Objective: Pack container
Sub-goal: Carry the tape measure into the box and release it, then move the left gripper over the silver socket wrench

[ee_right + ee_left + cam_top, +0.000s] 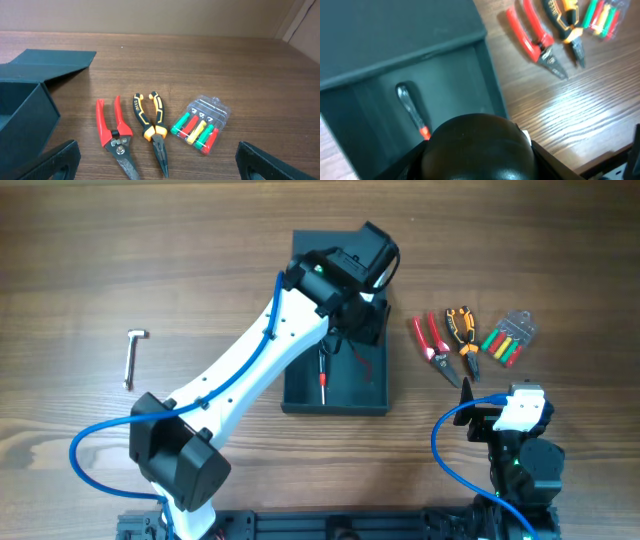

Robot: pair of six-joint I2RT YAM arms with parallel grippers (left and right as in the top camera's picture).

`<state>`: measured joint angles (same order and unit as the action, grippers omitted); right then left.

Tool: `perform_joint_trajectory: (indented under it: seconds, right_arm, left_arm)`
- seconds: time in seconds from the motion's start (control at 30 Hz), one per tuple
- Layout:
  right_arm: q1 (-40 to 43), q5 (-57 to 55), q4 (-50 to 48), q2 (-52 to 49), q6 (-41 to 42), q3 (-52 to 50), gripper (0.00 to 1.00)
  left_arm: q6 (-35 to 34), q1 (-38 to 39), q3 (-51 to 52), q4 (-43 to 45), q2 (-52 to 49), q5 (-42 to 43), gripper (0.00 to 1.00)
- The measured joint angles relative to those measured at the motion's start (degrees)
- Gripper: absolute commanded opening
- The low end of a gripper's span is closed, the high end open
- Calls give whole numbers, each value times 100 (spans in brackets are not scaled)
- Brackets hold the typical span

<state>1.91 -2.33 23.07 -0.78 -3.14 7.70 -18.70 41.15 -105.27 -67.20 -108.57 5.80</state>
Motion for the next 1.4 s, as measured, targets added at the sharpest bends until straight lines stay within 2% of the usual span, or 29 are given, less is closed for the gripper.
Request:
perform_joint_trajectory:
  seconds: [0.23, 0.4, 0.67, 0.8, 0.87, 1.0, 1.03, 1.4]
  right_arm:
    - [0, 0, 0, 0, 0, 0, 100]
    - [0, 0, 0, 0, 0, 0, 100]
    - [0, 0, 0, 0, 0, 0, 100]
    - [0, 0, 0, 0, 0, 0, 100]
    - [0, 0, 0, 0, 0, 0, 100]
    - [0, 0, 0, 0, 0, 0, 100]
    - [0, -2, 0, 0, 0, 0, 100]
    - [0, 0, 0, 0, 0, 0, 100]
  left_arm:
    - [0, 0, 0, -214, -177, -297, 55]
    - [-76, -50, 0, -234, -933, -306, 55]
    - [-114, -748, 79, -142, -1283, -341, 55]
    - [-111, -776, 468, -26, -1283, -358, 56]
    - [-111, -776, 697, 13, -1285, -361, 56]
    - [-111, -776, 968, 111, -1285, -363, 75]
    - [-120, -774, 1029, 160, -1285, -358, 77]
    - [-109, -774, 1027, 166, -1272, -378, 74]
